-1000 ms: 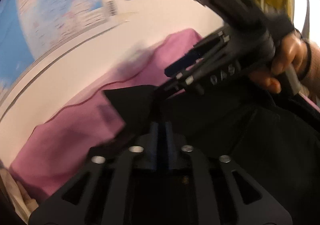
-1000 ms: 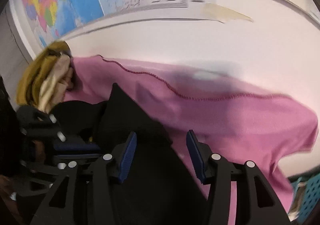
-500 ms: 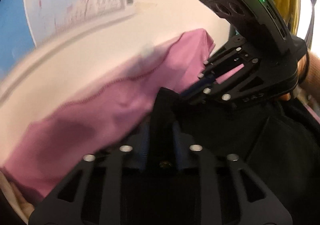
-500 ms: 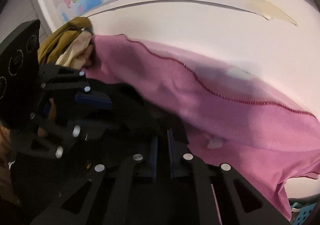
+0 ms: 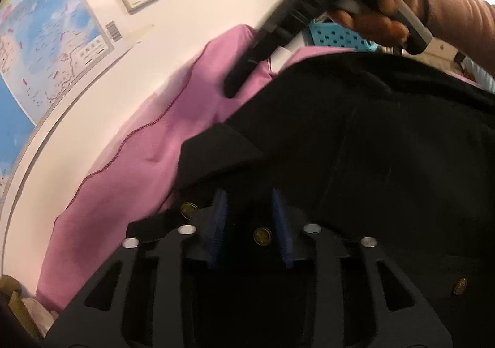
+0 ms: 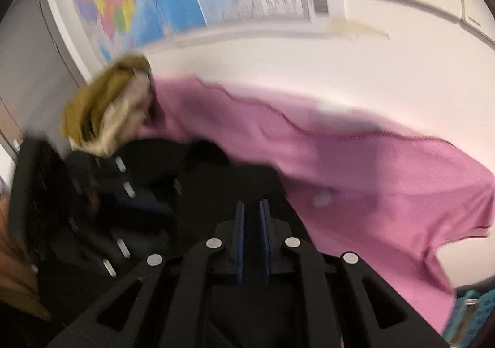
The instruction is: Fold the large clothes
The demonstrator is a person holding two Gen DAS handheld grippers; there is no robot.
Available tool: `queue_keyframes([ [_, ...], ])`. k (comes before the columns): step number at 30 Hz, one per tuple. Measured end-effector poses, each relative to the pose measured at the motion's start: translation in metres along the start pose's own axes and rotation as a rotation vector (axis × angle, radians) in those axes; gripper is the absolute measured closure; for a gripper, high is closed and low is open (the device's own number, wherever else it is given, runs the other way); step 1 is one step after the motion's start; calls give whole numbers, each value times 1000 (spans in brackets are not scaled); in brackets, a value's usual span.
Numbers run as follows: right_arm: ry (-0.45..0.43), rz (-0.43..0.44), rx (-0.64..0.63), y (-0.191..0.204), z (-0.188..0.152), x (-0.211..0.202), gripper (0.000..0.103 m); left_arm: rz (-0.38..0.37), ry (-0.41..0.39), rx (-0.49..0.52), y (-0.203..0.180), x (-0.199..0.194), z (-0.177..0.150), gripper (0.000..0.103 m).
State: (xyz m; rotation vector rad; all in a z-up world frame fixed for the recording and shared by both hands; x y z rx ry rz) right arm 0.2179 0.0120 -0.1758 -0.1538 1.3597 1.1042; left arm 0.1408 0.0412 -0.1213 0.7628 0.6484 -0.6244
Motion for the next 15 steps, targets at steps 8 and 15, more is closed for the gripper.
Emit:
queue_keyframes([
  [8,120,-90,49,-2,-19,41,76,26,-13,-195,20,-19,-7,32],
  [15,-57,-62,317,-51,-68,-89,32,22,-63,-359,26,-55,-12,22],
])
Point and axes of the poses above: each gripper's, at about its wrist camera, not at the fingertips, and x roughly the way its jaws point, y to its left, z to its top, the point moved 9 cm from there along x, roughly the way its jaws point, and after that the axes turned 9 degrees about x, right-handed, at the moved point
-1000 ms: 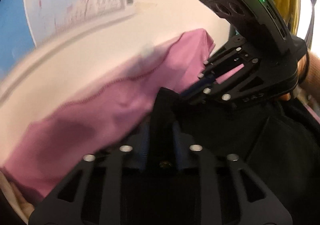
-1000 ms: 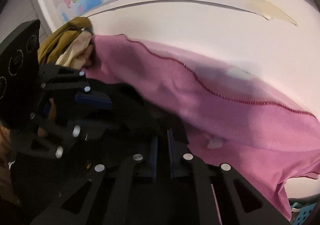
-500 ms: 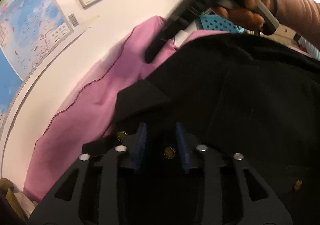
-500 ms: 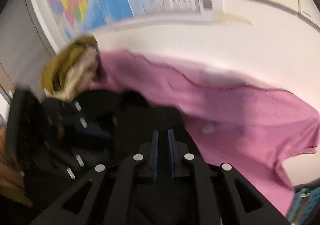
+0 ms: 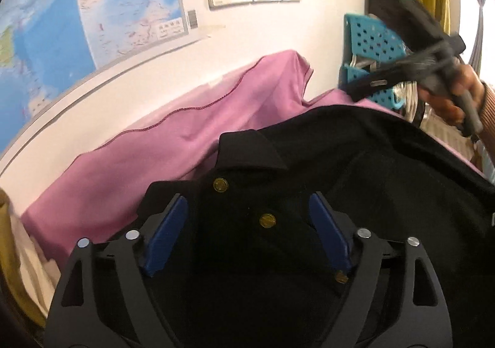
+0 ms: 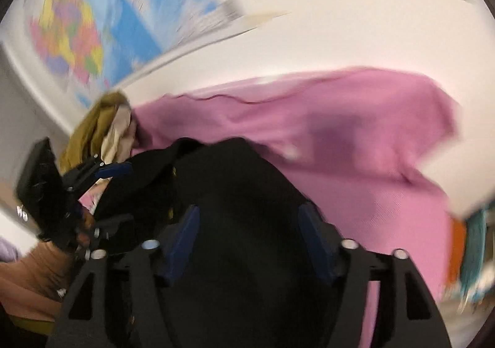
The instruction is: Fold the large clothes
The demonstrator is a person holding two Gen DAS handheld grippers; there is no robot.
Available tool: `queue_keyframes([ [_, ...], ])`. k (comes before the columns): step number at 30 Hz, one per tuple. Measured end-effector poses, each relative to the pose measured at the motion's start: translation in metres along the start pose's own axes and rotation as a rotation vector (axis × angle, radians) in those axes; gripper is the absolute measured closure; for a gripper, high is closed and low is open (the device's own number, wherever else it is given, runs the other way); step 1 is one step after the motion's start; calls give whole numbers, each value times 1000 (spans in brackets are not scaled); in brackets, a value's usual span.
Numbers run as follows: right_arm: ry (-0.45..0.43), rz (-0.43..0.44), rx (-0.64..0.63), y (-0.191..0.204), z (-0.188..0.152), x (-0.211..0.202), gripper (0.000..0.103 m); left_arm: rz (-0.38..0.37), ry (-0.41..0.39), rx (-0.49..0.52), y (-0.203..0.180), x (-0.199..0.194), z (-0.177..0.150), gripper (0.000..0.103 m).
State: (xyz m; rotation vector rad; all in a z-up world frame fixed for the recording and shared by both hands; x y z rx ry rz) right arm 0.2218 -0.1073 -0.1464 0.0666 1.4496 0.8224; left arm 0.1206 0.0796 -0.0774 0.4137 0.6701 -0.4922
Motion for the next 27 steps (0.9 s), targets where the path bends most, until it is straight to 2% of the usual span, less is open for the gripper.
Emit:
queue_keyframes([
  [2,-8,-23,45,-23,-27,-32,24,6,-11,-3,0,-7,-3,18],
  [4,5,-91,105,-50,-66,-57,21,5,-14,-2,-7,-14,-9,18],
  [8,67,-56,211,-72,-129,-79,19,-13,-5,-35,-13,-13,-12,17],
  [11,105,-10,245,-70,-163,-71,19,-2,-8,-57,-20,-18,-16,16],
  [12,103,4,241,-68,-166,-67,25,-5,-7,-65,-22,-21,-15,16],
  [14,102,23,215,-62,-171,-64,64,-1,5,-81,-27,-25,-18,16],
  [15,101,31,204,-56,-173,-62,97,2,8,-82,-29,-25,-18,16],
  [17,50,-28,188,-59,-165,-72,99,12,9,-76,-36,-31,-18,16],
  [18,-17,-85,164,-62,-151,-91,100,14,6,-71,-39,-34,-17,16],
  [21,-220,-172,184,-78,-115,-161,100,15,-14,-57,-48,-47,-14,15],
  [22,-244,-153,187,-80,-107,-176,100,13,-17,-57,-51,-48,-14,15],
  [23,-255,-134,197,-81,-103,-183,100,-1,-18,-60,-55,-48,-14,14],
  [25,-232,-208,187,-85,-101,-170,99,-3,-6,-63,-62,-43,-16,14],
  [27,-151,-227,222,-89,-110,-136,98,-26,23,-67,-73,-33,-20,14],
])
Point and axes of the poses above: each gripper's, at about its wrist camera, not at the fingertips, and x roughly the way its jaws point, y to its left, z to its top, the point moved 9 cm from there along x, roughly the way its jaws point, and after that the axes turned 9 degrees about x, right-handed, at the moved point
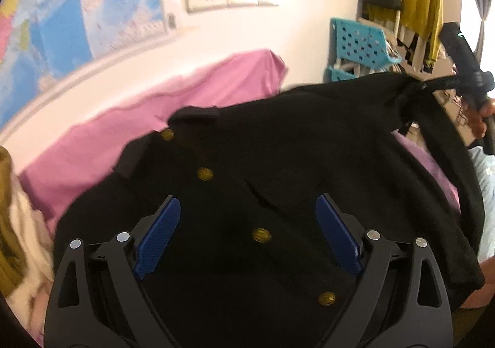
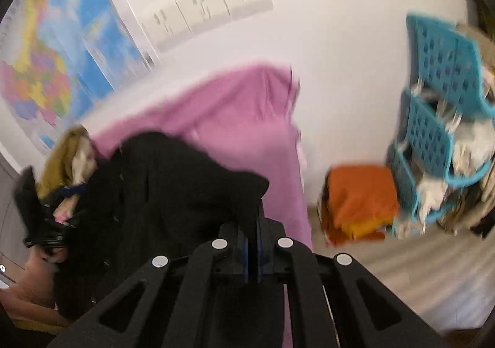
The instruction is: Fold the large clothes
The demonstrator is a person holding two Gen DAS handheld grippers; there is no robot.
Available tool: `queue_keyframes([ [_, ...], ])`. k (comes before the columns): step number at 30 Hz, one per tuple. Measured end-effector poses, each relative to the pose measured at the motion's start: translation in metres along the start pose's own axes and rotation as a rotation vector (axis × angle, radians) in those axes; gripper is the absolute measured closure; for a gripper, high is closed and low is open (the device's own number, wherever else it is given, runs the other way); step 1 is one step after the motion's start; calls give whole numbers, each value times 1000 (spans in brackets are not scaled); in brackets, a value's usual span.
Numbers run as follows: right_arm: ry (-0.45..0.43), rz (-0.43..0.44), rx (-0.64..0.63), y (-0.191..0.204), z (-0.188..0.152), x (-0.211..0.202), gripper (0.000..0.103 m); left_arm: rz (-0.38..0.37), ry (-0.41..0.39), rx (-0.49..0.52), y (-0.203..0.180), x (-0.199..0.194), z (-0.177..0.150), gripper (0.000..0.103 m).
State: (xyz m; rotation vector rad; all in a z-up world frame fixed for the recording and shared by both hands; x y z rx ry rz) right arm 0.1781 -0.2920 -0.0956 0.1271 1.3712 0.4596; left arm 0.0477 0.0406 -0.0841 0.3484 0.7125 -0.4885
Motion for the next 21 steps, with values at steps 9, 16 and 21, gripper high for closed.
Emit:
queue_keyframes([
  [9,21,70,149,-31,-69,-17,32,-62,55,65,-40,7,-23,14],
  [16,77,217,166,-16,-140,-41,30,-76,26,-1,-33,-3,-20,14],
  [21,83,226,115,6,-157,-38,100,-86,10,-27,-31,-8,-18,13],
])
Point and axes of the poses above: each gripper's, at about its wrist camera, not at the fingertips, and x roughly the way its jaws point, y to its left, z to its top, the point moved 9 cm from there along x, roughly the way its jaws point, and after that the axes turned 9 degrees about x, right-handed, at the moved point
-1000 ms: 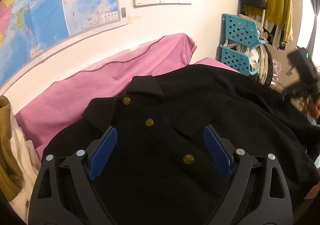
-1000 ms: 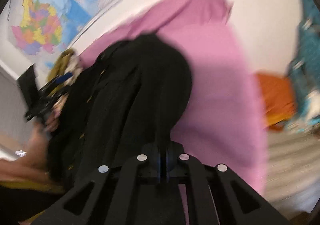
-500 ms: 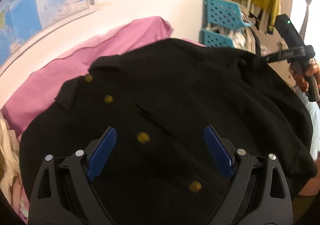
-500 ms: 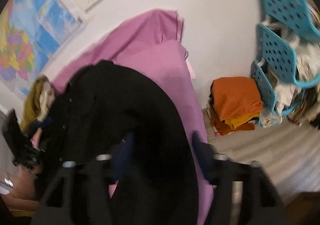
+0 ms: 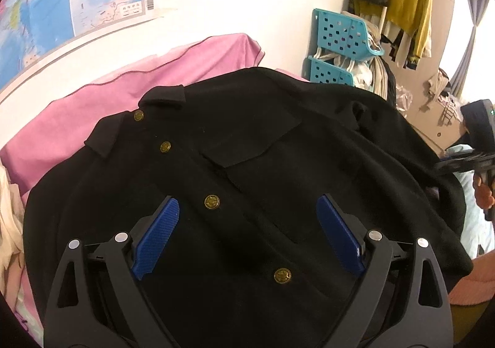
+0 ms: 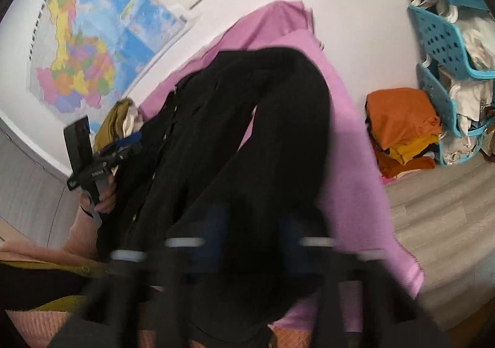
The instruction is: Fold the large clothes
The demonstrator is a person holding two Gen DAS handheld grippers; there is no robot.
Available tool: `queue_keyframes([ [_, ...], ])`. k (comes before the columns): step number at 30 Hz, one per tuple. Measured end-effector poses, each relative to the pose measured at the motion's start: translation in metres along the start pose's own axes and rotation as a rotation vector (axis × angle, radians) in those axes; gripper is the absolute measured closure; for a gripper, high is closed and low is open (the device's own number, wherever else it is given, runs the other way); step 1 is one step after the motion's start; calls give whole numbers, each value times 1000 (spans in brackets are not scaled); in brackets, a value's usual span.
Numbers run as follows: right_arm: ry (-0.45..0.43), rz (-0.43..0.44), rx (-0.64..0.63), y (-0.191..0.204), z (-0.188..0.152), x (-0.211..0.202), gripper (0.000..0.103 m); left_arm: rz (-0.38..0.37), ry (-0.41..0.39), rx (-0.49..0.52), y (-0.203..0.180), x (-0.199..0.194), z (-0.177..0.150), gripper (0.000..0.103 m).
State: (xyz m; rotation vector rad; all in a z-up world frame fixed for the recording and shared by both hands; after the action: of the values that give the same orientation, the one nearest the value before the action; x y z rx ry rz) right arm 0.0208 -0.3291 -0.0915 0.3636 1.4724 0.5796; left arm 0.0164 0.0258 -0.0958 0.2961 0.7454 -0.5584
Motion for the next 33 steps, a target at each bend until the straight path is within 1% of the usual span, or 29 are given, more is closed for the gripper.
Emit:
queue_keyframes([
  [2,-24,35,14,8,10,-7,100,1,-11,0,-2,-5,0,13],
  [5,-99,48,-24,32,40,-33,100,1,-35,-4,0,-16,-2,13],
  [6,-125,57,-49,46,55,-44,100,-1,-42,-8,2,-19,-3,13],
  [8,-154,48,-113,71,74,-55,100,4,-56,-21,7,-25,-5,12],
  [11,-164,58,-204,118,100,-56,100,8,-81,-45,17,-36,-7,12],
  [13,-149,71,-273,152,113,-46,100,3,-101,-64,25,-44,-8,12],
  [14,-132,71,-312,173,118,-35,100,1,-109,-74,28,-47,-8,12],
  [16,-101,81,-370,201,122,-14,100,3,-126,-91,36,-54,-10,12],
  [17,-74,104,-381,215,123,-1,100,5,-135,-101,40,-58,-12,12],
  [19,7,136,-424,244,119,42,100,19,-153,-118,50,-67,-16,12],
  [20,35,146,-433,252,116,56,100,22,-157,-125,53,-69,-17,11],
  [22,135,163,-443,268,104,101,100,27,-167,-143,62,-77,-22,11],
  [24,210,160,-440,271,92,144,98,35,-174,-165,71,-85,-29,9],
  [26,274,156,-371,263,85,183,91,48,-171,-187,82,-92,-38,9],
  [27,290,154,-347,261,82,194,84,52,-166,-190,85,-94,-42,9],
  [28,304,149,-321,256,80,205,74,53,-162,-188,88,-96,-46,9],
  [29,320,140,-303,251,78,213,68,56,-154,-182,89,-97,-50,9],
  [30,334,138,-286,246,76,218,59,56,-147,-176,88,-97,-51,9],
  [32,323,142,-300,243,75,214,57,40,-138,-158,82,-95,-53,9],
  [33,311,143,-315,242,76,206,52,27,-135,-147,77,-93,-53,9],
])
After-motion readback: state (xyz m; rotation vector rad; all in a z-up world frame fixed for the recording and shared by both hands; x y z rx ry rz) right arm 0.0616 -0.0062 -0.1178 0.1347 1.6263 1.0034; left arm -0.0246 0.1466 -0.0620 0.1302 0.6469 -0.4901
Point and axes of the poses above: each gripper's, at about its wrist camera, not at the fingertips, and x roughly the way its jaws point, y to its left, z to its top, the point moved 9 cm from there along x, roughly the way its jaws point, and after that the axes turned 9 degrees about x, right-handed, at the moved point
